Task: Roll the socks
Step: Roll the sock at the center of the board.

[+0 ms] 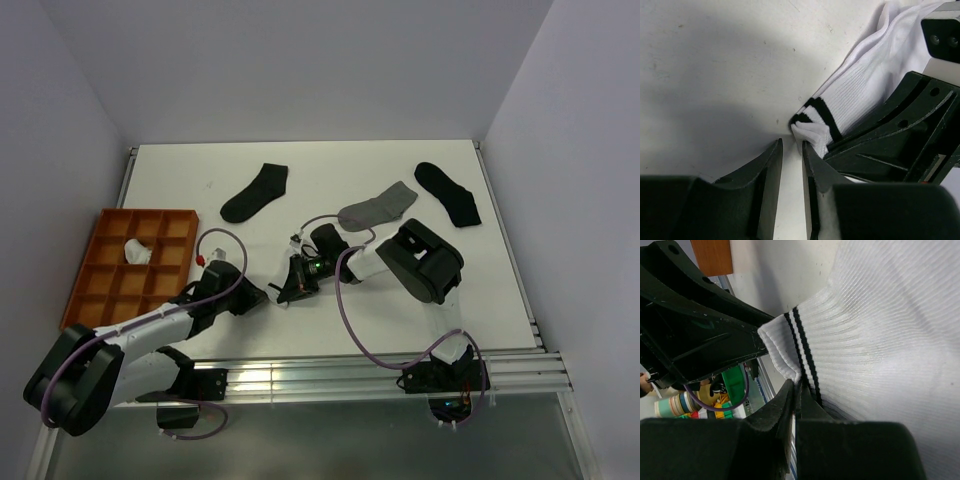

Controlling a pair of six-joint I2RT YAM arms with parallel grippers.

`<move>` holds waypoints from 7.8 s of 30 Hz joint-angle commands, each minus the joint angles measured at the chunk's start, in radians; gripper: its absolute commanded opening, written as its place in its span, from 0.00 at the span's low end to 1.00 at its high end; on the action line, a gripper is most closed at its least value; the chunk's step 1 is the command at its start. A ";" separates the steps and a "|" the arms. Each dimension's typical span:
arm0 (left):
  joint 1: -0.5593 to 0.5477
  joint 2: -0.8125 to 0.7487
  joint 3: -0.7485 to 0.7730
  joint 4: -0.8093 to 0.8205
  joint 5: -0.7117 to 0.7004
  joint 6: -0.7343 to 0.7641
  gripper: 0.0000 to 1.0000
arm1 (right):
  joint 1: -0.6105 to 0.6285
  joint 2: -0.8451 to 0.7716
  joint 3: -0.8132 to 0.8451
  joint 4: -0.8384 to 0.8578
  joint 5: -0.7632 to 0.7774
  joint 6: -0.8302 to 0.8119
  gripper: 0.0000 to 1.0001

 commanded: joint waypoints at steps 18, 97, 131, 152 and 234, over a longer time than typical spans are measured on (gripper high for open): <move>-0.005 0.109 0.024 0.059 -0.008 -0.019 0.37 | -0.004 0.039 0.042 -0.071 0.041 -0.025 0.00; -0.046 0.090 -0.054 0.086 -0.071 -0.134 0.49 | -0.032 -0.024 -0.018 -0.020 -0.020 -0.031 0.00; -0.048 0.474 0.459 -0.544 -0.126 0.073 0.00 | 0.205 -0.462 -0.114 -0.224 0.849 -0.486 0.44; -0.048 0.623 0.621 -0.673 -0.080 0.153 0.00 | 0.560 -0.329 -0.053 -0.132 1.448 -0.721 0.42; -0.057 0.104 0.134 -0.156 -0.040 -0.247 0.61 | -0.035 -0.055 -0.108 -0.140 0.099 -0.123 0.00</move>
